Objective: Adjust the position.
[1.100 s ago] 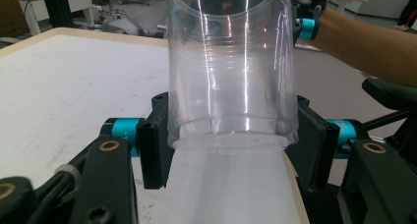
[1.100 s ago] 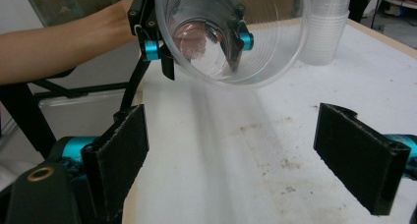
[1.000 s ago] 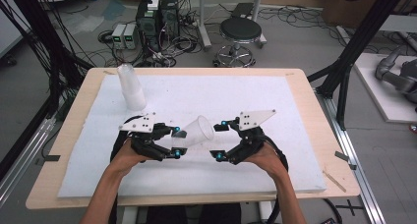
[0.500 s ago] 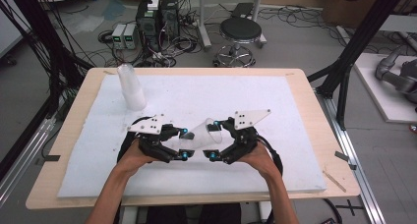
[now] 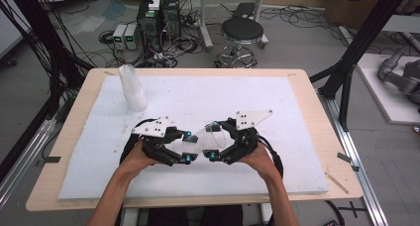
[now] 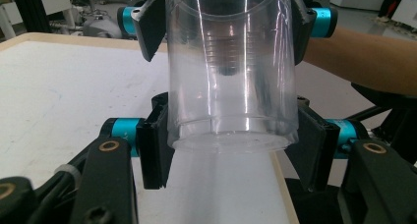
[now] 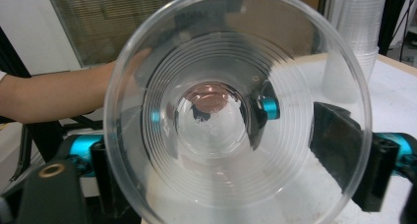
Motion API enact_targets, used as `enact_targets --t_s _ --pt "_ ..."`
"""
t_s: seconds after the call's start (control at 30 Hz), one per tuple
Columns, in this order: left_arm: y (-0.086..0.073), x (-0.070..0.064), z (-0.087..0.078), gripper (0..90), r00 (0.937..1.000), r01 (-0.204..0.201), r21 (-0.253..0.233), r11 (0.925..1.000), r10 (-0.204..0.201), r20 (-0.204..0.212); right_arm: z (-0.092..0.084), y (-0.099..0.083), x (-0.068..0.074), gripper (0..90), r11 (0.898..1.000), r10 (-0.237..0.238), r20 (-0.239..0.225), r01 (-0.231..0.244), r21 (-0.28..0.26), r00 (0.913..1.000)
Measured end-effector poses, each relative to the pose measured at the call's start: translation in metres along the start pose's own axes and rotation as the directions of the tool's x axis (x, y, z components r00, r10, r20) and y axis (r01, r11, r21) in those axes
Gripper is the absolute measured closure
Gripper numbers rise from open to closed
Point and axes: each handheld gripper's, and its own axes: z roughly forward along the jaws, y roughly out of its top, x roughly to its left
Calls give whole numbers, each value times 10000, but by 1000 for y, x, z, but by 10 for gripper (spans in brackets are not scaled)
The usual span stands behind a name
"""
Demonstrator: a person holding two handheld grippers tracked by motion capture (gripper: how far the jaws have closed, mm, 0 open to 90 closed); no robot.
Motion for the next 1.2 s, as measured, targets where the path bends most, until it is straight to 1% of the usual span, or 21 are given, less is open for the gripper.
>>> enact_targets --t_s 0.17,0.23,0.3,0.47,0.6,0.8,0.83,0.93,0.97,1.03,1.1,1.2 --pt "0 0 1 418 10000 -29 51 10000 29 37 0 0 0 202 9999 2 -84 -3 -138 10000" --pt "0 0 2 418 10000 -35 67 10000 35 33 0 0 0 245 9999 19 -121 -20 -117 9999" --pt "0 0 2 418 10000 -28 47 10000 27 45 0 1 0 271 9998 -129 -138 127 -184 9998" --pt "-1 0 2 419 10000 -41 101 9999 40 81 0 1 1 295 9997 -116 -205 112 -208 9997" --pt "0 0 2 418 9999 -62 97 9999 61 98 -1 1 1 317 9996 -203 -172 199 -205 9996" --pt "-1 -1 1 402 9999 -60 95 9999 59 122 -1 1 1 327 9995 -247 -215 242 -204 9995" --pt "-1 -1 2 359 10000 14 52 10000 -14 89 -1 1 2 327 9996 -222 -243 217 -188 9995" --pt "0 0 3 71 9996 282 -21 9996 -282 -81 -1 1 1 327 9994 -256 -206 252 -227 9995" --pt "0 0 2 18 9994 318 -68 9995 -319 -127 -1 1 1 327 9994 -251 -212 247 -224 9995" --pt "1 0 0 17 9993 345 -140 9993 -346 -108 -2 1 1 327 9996 -215 -145 212 -212 9997" --pt "1 -1 -1 17 9996 254 -157 9996 -257 -137 -2 1 1 327 9996 -226 -136 223 -197 9997" --pt "1 -2 -2 17 9995 200 -1 9998 -200 -264 -2 1 1 327 9996 -206 -81 205 -194 9998"
